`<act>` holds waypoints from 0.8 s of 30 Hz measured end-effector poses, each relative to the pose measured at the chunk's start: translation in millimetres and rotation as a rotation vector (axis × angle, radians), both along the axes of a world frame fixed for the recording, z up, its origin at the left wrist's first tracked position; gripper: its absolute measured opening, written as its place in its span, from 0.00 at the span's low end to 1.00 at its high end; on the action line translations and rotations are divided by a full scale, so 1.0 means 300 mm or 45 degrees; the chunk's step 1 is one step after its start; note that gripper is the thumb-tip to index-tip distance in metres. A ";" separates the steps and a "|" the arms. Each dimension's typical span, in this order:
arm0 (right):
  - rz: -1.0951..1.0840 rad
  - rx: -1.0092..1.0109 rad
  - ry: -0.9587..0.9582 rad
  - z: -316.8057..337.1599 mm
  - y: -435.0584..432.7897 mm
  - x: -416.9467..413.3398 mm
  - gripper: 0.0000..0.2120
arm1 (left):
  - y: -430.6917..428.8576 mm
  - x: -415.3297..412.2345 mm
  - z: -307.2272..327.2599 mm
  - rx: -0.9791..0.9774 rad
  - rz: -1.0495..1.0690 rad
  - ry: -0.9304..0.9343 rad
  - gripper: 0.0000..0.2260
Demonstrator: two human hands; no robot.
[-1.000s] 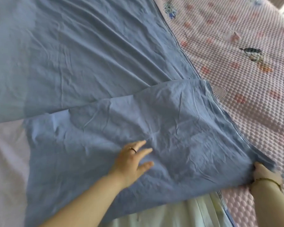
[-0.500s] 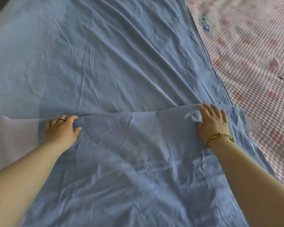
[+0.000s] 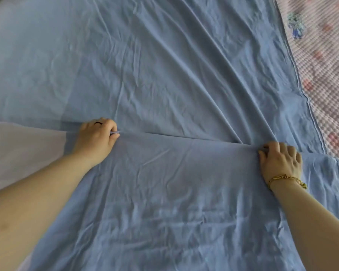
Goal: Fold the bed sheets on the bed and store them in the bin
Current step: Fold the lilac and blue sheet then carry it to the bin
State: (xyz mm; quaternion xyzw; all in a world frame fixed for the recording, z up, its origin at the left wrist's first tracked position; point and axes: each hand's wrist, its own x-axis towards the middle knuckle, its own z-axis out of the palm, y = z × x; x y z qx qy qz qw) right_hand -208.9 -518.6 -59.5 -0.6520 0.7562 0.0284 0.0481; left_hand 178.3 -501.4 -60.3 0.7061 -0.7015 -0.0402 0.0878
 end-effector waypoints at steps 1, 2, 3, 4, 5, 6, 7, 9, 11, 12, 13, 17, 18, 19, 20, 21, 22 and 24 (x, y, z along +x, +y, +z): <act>-0.026 -0.086 -0.041 -0.031 0.009 0.005 0.18 | -0.004 -0.001 -0.032 -0.009 -0.009 -0.033 0.07; -0.012 -0.166 -0.069 -0.059 0.018 0.008 0.19 | -0.001 -0.005 -0.067 -0.019 -0.001 -0.050 0.11; 0.002 -0.226 -0.074 -0.086 0.022 0.016 0.19 | 0.006 -0.005 -0.109 -0.043 0.015 -0.075 0.14; 0.001 -0.272 -0.081 -0.102 0.026 0.022 0.20 | 0.015 -0.007 -0.136 -0.088 0.045 -0.094 0.18; -0.026 -0.287 -0.103 -0.114 0.025 0.024 0.22 | 0.021 -0.010 -0.152 -0.116 0.093 -0.098 0.21; -0.073 -0.279 -0.137 -0.119 0.023 0.025 0.26 | 0.025 -0.013 -0.162 -0.110 0.151 -0.085 0.23; -0.107 -0.266 -0.153 -0.123 0.020 0.025 0.31 | 0.024 -0.016 -0.167 -0.066 0.197 -0.063 0.25; -0.115 -0.204 -0.144 -0.132 0.010 0.025 0.36 | 0.014 -0.017 -0.161 0.062 0.252 -0.015 0.30; -0.083 -0.141 -0.128 -0.139 0.004 0.025 0.39 | 0.013 -0.020 -0.172 0.091 0.258 -0.023 0.35; -0.072 -0.102 -0.129 -0.140 -0.005 0.027 0.40 | 0.009 -0.021 -0.175 0.096 0.255 -0.032 0.36; -0.062 -0.062 -0.128 -0.138 -0.007 0.027 0.41 | 0.007 -0.024 -0.172 0.119 0.248 -0.024 0.37; -0.056 0.110 -0.065 -0.109 -0.016 0.029 0.39 | -0.003 -0.029 -0.154 0.337 0.256 -0.135 0.30; -0.047 0.142 -0.028 -0.100 -0.020 0.038 0.38 | -0.001 -0.024 -0.146 0.365 0.272 -0.126 0.26; -0.044 0.176 0.025 -0.095 -0.022 0.041 0.36 | 0.005 -0.022 -0.142 0.299 0.265 -0.099 0.25; -0.030 0.197 0.099 -0.089 -0.024 0.049 0.34 | 0.018 -0.018 -0.133 0.142 0.231 -0.117 0.26; -0.018 0.212 0.170 -0.083 -0.025 0.056 0.31 | 0.039 -0.012 -0.122 0.072 0.224 -0.115 0.27; -0.006 0.196 0.224 -0.078 -0.025 0.063 0.29 | 0.071 -0.006 -0.121 0.019 0.199 -0.111 0.26; -0.008 0.126 0.196 -0.064 0.001 0.081 0.31 | 0.188 0.000 -0.122 0.045 0.199 -0.059 0.23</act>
